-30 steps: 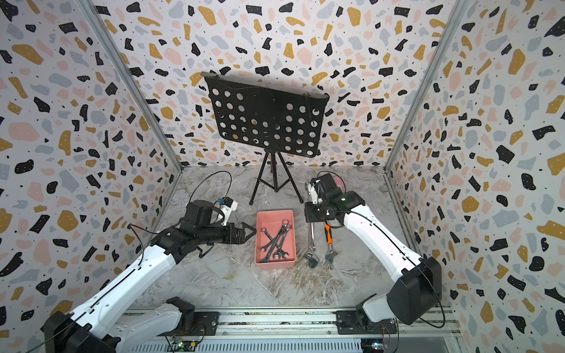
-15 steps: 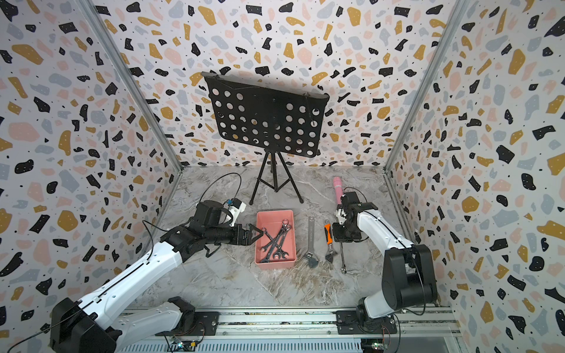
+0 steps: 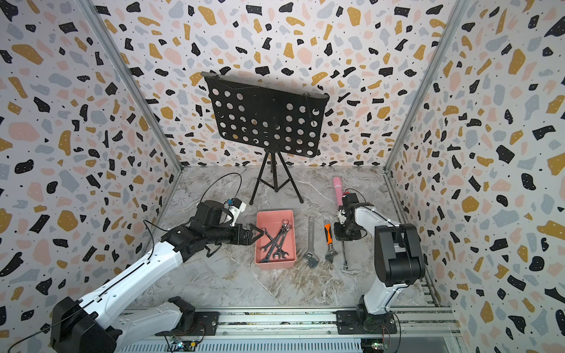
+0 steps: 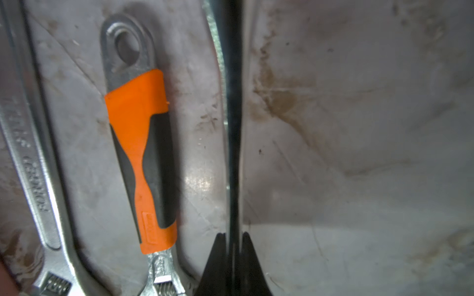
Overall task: Take out the wrench from the storage box
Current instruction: Place the wrench at the center of the board.
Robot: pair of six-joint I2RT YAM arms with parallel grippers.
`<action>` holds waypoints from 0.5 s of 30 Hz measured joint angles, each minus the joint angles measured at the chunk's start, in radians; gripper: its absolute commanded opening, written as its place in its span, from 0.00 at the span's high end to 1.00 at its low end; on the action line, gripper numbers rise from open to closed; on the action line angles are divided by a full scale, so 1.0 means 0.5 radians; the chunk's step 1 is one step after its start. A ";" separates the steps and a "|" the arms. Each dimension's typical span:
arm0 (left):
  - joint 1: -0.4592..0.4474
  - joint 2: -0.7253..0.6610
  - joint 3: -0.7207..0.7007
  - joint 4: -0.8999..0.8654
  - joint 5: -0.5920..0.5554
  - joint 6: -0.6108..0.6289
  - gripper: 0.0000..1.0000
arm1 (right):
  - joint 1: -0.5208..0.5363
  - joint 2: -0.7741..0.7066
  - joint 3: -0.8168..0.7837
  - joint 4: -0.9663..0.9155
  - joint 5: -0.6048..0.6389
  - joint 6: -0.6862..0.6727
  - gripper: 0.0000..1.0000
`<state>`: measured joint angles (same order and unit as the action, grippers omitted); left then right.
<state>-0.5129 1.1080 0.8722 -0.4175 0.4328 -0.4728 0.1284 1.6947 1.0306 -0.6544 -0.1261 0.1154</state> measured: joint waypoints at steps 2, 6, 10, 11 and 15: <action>0.000 0.001 0.000 0.000 -0.002 0.000 0.00 | 0.000 0.017 0.000 0.010 0.005 0.000 0.99; 0.000 0.018 0.000 0.001 -0.004 0.000 0.00 | 0.000 0.059 0.000 0.039 0.018 0.000 0.91; 0.000 0.033 0.000 0.000 -0.010 0.001 0.00 | 0.000 0.074 0.002 0.060 0.031 -0.001 0.87; 0.000 0.034 0.000 0.000 -0.011 0.001 0.00 | 0.000 0.076 0.002 0.063 0.036 -0.001 0.85; 0.000 0.037 0.000 0.001 -0.010 0.002 0.00 | 0.000 0.080 0.005 0.091 0.054 -0.006 0.76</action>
<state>-0.5129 1.1267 0.8722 -0.4171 0.4278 -0.4721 0.1284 1.7348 1.0328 -0.6090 -0.0990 0.1123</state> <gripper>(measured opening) 0.998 0.201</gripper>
